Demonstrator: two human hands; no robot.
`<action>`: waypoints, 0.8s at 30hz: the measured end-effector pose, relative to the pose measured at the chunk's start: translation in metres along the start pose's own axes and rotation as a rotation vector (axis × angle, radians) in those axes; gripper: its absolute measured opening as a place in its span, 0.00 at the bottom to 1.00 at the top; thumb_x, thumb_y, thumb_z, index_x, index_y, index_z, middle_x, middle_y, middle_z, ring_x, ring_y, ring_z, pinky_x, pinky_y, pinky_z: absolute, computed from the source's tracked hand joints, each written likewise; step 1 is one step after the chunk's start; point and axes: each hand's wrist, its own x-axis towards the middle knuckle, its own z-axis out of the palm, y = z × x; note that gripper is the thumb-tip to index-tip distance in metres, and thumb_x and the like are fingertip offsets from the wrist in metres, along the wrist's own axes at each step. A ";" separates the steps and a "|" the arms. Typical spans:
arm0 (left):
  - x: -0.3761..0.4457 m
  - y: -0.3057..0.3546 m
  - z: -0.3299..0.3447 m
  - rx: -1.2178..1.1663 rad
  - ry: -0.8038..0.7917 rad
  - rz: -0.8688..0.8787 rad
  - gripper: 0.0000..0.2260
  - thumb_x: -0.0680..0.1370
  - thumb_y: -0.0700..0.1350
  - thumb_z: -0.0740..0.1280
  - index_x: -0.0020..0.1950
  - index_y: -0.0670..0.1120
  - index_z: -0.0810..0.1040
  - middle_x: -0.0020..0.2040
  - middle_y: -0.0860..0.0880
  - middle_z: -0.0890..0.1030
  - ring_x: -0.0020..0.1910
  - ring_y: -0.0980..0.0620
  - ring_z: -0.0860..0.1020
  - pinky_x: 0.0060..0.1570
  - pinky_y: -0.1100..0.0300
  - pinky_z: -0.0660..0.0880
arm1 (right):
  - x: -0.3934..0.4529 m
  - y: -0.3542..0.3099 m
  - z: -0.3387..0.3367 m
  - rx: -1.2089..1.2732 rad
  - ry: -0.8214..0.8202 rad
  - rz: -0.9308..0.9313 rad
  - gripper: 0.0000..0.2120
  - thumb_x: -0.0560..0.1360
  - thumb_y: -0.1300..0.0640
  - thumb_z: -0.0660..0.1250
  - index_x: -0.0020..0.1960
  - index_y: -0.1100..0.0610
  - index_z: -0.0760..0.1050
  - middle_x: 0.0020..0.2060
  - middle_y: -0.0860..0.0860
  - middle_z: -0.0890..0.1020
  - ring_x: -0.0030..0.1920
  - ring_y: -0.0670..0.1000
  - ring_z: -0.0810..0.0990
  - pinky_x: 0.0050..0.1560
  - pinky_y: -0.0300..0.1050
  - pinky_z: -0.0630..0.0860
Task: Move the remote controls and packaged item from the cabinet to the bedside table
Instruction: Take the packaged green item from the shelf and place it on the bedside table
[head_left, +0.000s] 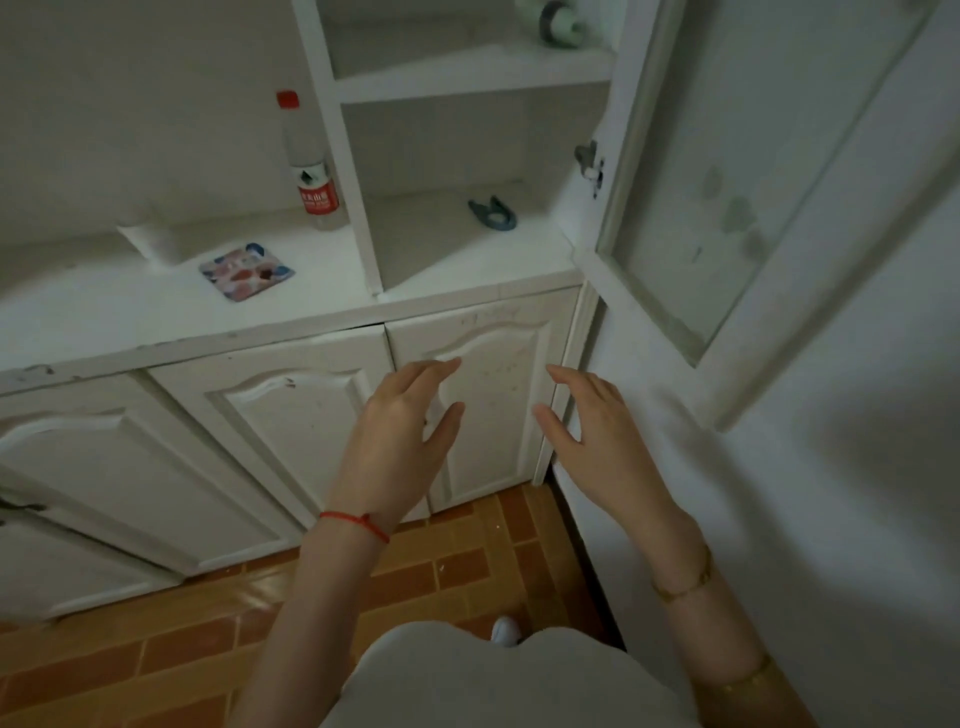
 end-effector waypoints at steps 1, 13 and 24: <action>0.012 0.000 0.002 0.004 0.008 -0.002 0.19 0.79 0.46 0.65 0.71 0.49 0.73 0.65 0.49 0.77 0.63 0.49 0.75 0.61 0.62 0.70 | 0.014 0.001 -0.003 0.002 -0.001 -0.012 0.23 0.80 0.48 0.60 0.74 0.52 0.64 0.69 0.49 0.71 0.71 0.47 0.63 0.67 0.36 0.59; 0.134 -0.015 -0.005 0.027 0.104 0.063 0.19 0.79 0.45 0.66 0.70 0.47 0.73 0.64 0.48 0.78 0.64 0.49 0.75 0.63 0.60 0.70 | 0.144 -0.001 -0.023 0.027 0.062 -0.116 0.22 0.80 0.50 0.61 0.73 0.52 0.65 0.68 0.49 0.72 0.70 0.47 0.65 0.66 0.37 0.60; 0.307 0.012 -0.058 -0.007 0.284 0.249 0.17 0.78 0.45 0.66 0.67 0.45 0.76 0.61 0.46 0.79 0.58 0.48 0.78 0.57 0.63 0.70 | 0.301 -0.041 -0.102 0.038 0.412 -0.214 0.19 0.80 0.52 0.61 0.68 0.58 0.70 0.64 0.55 0.76 0.64 0.55 0.74 0.65 0.47 0.69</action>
